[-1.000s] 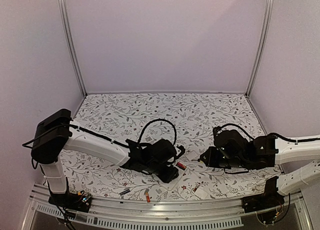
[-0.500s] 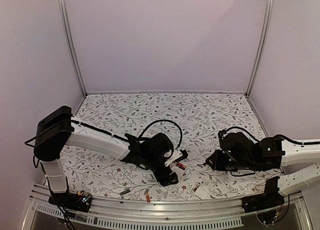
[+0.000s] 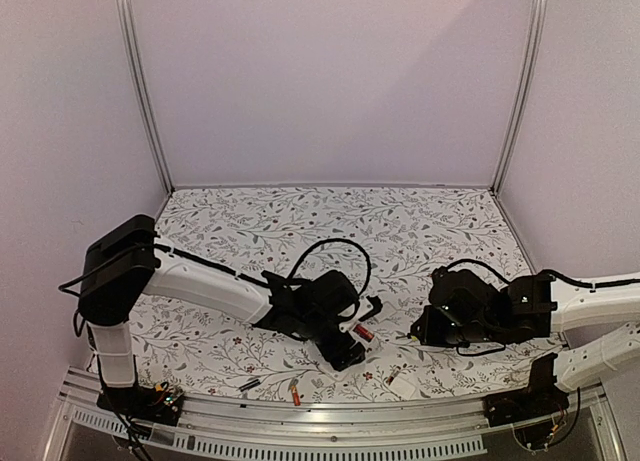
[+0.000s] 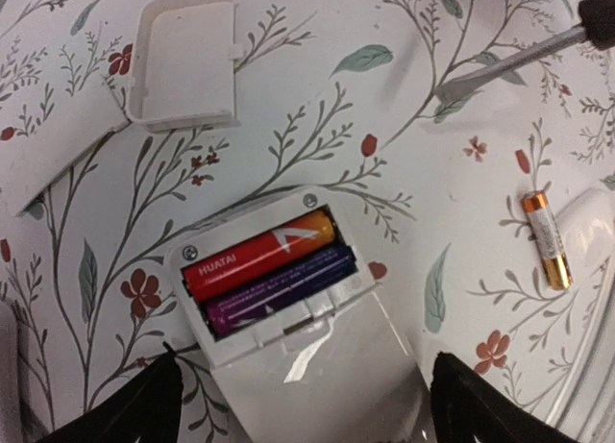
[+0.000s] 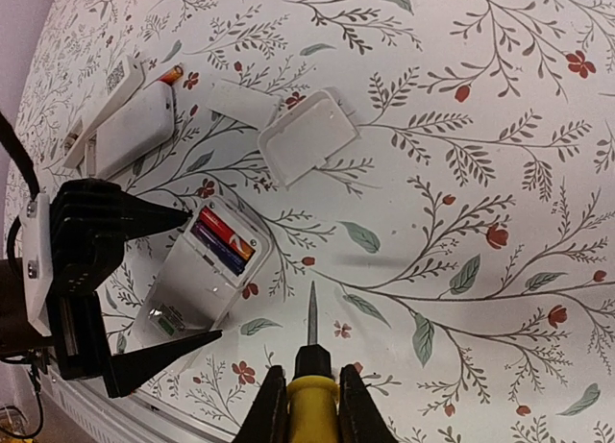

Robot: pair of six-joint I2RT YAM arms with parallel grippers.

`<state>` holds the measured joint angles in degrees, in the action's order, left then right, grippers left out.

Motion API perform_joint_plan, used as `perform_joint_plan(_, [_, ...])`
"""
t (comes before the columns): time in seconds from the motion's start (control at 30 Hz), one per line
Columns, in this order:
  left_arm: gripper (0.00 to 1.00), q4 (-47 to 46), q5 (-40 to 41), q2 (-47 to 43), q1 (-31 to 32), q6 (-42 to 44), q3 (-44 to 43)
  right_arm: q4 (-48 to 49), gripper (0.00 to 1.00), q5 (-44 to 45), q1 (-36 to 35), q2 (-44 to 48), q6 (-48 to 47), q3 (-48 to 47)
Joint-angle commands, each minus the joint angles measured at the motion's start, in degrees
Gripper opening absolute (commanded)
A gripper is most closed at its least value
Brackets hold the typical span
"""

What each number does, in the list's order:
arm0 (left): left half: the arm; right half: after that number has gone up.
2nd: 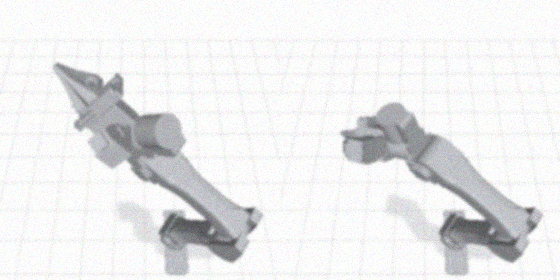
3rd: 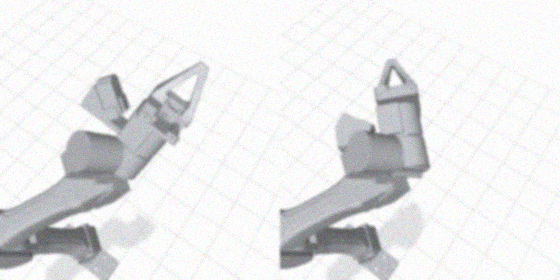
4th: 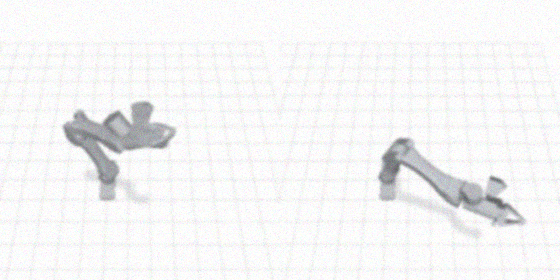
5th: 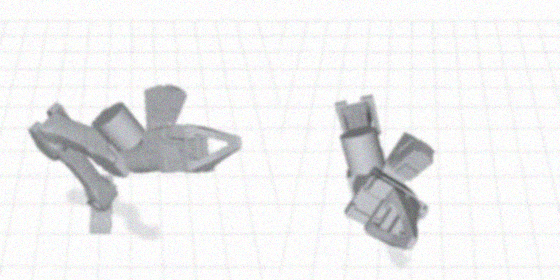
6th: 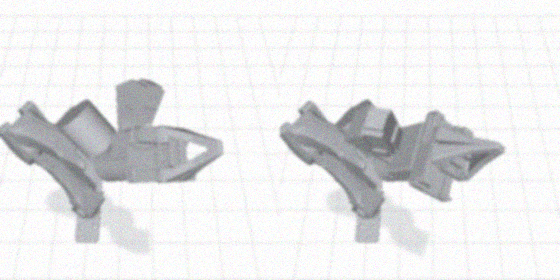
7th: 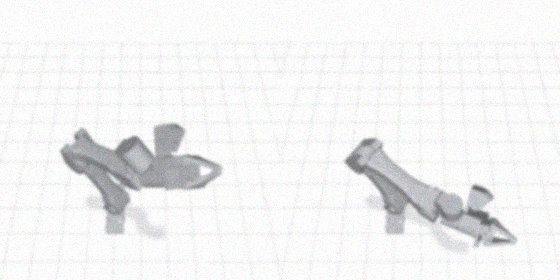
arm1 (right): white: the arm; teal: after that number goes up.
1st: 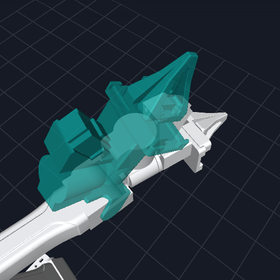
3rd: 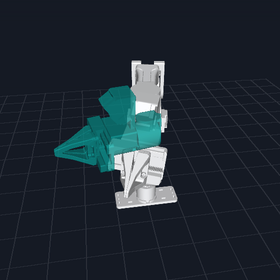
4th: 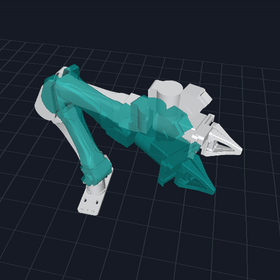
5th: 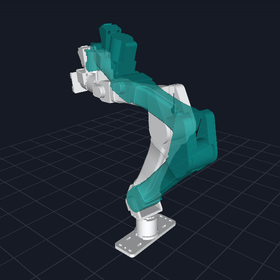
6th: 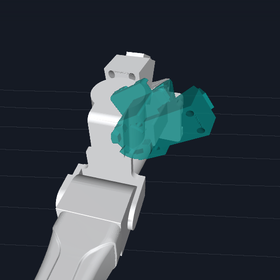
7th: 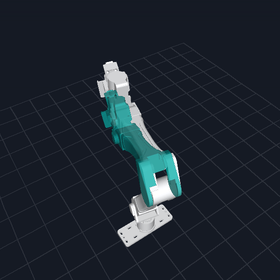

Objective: Unload the batteries from the remote control
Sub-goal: Hold the remote control without the battery cover at the center of the board.

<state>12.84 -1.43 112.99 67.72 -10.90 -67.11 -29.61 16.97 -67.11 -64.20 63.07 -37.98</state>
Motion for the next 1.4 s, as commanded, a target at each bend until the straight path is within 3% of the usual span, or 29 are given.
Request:
perform_joint_plan(0.0, [0.9, 7.9, 4.7, 2.7, 0.5, 3.2, 3.6, -0.9, 0.0, 0.2, 0.0, -0.4, 0.3, -1.7])
perform_joint_plan(0.4, [0.93, 8.4, 6.0, 0.9, 2.1, 3.8, 5.5, -1.3, 0.0, 0.3, 0.0, -1.9, 0.2, -2.6])
perform_joint_plan(0.63, [0.8, 6.4, 3.0, -1.7, 2.1, 9.0, 9.0, 1.1, 0.0, -2.3, 0.0, -3.0, -2.2, -2.9])
perform_joint_plan(0.83, [0.6, 3.5, -2.0, -3.7, 2.1, 13.8, 11.8, 4.9, 0.0, -5.5, 0.4, -2.3, -9.9, -3.4])
perform_joint_plan(1.37, [0.55, 2.4, -2.5, -3.4, 2.2, 16.0, 12.6, 4.1, 0.0, -8.9, 3.2, -10.9, -18.5, -8.3])
